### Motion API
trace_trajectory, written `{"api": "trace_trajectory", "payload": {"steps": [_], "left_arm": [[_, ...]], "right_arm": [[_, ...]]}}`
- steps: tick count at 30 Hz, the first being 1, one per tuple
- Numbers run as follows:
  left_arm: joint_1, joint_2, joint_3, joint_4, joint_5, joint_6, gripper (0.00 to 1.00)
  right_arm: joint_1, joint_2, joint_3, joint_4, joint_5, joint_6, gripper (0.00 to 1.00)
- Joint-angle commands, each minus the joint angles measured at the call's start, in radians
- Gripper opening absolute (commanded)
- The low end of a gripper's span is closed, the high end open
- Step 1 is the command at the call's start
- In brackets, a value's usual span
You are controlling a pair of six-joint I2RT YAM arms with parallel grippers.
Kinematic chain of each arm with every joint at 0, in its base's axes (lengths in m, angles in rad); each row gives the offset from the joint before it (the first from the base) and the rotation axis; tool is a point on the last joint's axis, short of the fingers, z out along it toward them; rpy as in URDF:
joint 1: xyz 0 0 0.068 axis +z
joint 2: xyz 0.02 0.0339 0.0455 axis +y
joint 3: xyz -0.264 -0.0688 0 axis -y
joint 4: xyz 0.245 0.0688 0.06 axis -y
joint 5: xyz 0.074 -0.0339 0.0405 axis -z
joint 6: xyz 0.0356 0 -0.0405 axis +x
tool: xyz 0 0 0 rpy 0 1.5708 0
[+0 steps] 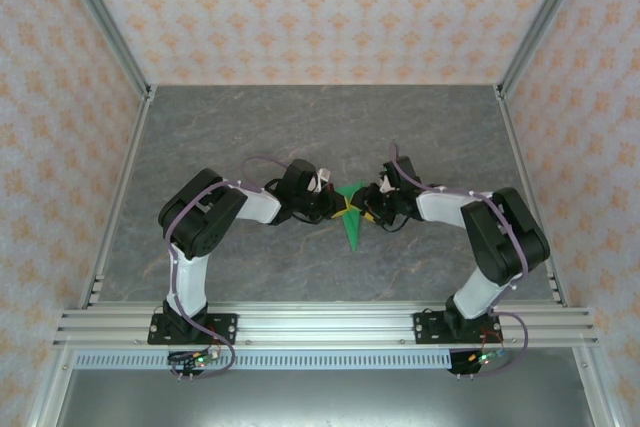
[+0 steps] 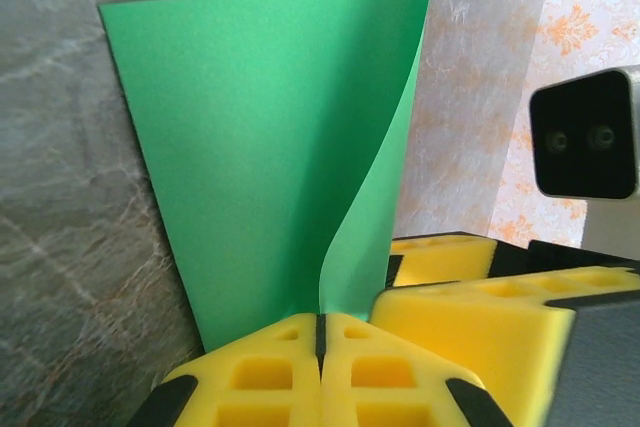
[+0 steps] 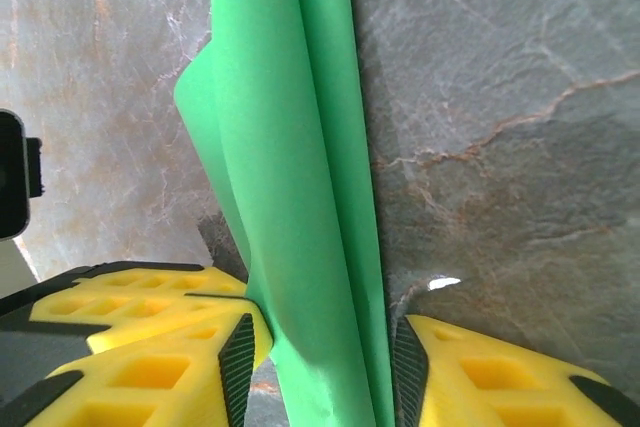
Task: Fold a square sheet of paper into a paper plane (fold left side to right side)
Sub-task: Fold the wing for the fifth time at the center of the table.
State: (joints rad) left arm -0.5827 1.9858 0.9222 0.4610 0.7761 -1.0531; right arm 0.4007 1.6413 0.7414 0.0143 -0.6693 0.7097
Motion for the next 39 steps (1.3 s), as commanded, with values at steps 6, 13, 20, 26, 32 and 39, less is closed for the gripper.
{"api": "trace_trajectory", "payload": {"steps": [6, 13, 20, 26, 32, 39], "left_arm": [[0.004, -0.016, 0.007, -0.026, -0.032, 0.03, 0.0], [0.004, -0.02, 0.008, -0.026, -0.032, 0.031, 0.0], [0.004, -0.025, 0.007, -0.029, -0.033, 0.031, 0.0], [0.004, -0.027, 0.004, -0.026, -0.034, 0.031, 0.0], [0.004, -0.027, 0.004, -0.025, -0.034, 0.031, 0.0], [0.006, -0.034, 0.006, -0.034, -0.034, 0.042, 0.0]], "right_arm": [[-0.044, -0.062, -0.003, 0.071, 0.001, 0.022, 0.6], [-0.043, 0.01, 0.053, 0.102, -0.003, 0.036, 0.73], [-0.033, 0.054, 0.097, 0.114, -0.023, 0.038, 0.73], [-0.023, 0.091, 0.116, 0.113, -0.018, 0.038, 0.74], [-0.016, 0.115, 0.125, 0.112, -0.022, 0.035, 0.74], [-0.005, 0.152, 0.155, 0.018, 0.003, -0.002, 0.73]]}}
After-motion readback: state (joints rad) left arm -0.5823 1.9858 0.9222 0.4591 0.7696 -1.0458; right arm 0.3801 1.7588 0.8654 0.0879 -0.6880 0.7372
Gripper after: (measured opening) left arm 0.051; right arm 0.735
